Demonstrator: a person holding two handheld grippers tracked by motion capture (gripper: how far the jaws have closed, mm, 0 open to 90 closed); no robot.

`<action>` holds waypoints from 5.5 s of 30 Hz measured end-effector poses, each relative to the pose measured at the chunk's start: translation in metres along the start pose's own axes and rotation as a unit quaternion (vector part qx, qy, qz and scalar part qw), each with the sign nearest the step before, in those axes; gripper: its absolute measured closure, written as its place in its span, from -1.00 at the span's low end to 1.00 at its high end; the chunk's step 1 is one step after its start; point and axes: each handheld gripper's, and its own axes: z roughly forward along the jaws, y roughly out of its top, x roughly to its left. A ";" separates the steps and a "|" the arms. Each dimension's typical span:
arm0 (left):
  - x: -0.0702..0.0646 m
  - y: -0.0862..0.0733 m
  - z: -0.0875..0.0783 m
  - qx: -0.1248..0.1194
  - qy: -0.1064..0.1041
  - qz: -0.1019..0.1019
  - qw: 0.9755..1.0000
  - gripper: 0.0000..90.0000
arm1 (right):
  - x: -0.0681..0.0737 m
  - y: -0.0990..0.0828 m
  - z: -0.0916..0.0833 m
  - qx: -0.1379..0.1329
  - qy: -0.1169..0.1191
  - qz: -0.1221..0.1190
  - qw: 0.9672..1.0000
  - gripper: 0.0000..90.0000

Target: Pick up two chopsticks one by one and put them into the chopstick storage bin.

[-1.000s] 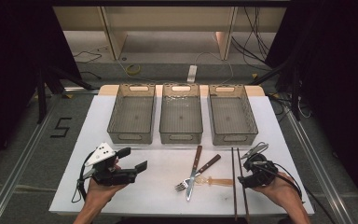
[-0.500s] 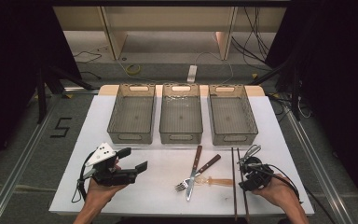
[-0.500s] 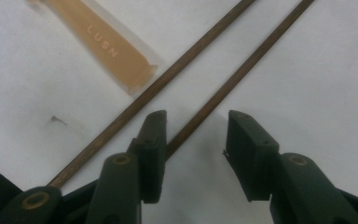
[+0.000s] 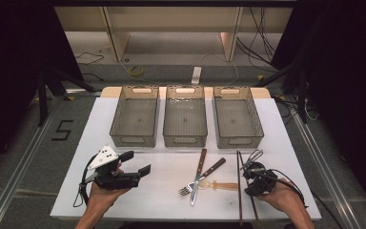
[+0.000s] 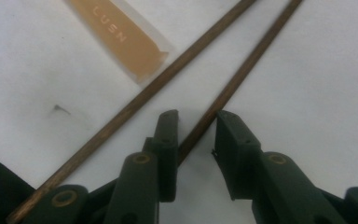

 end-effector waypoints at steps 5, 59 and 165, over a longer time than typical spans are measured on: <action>-0.001 0.000 0.000 0.000 0.001 0.002 1.000 -0.66 | -0.005 -0.001 0.001 0.006 -0.004 0.005 1.000 0.66; -0.017 0.005 0.012 0.014 -0.028 -0.015 0.999 -0.66 | 0.030 0.036 -0.057 -0.189 0.035 -0.053 0.980 0.91; -0.062 0.019 0.075 0.299 -0.145 0.248 0.910 0.90 | 0.070 0.048 -0.077 -0.222 0.030 -0.157 0.962 -0.25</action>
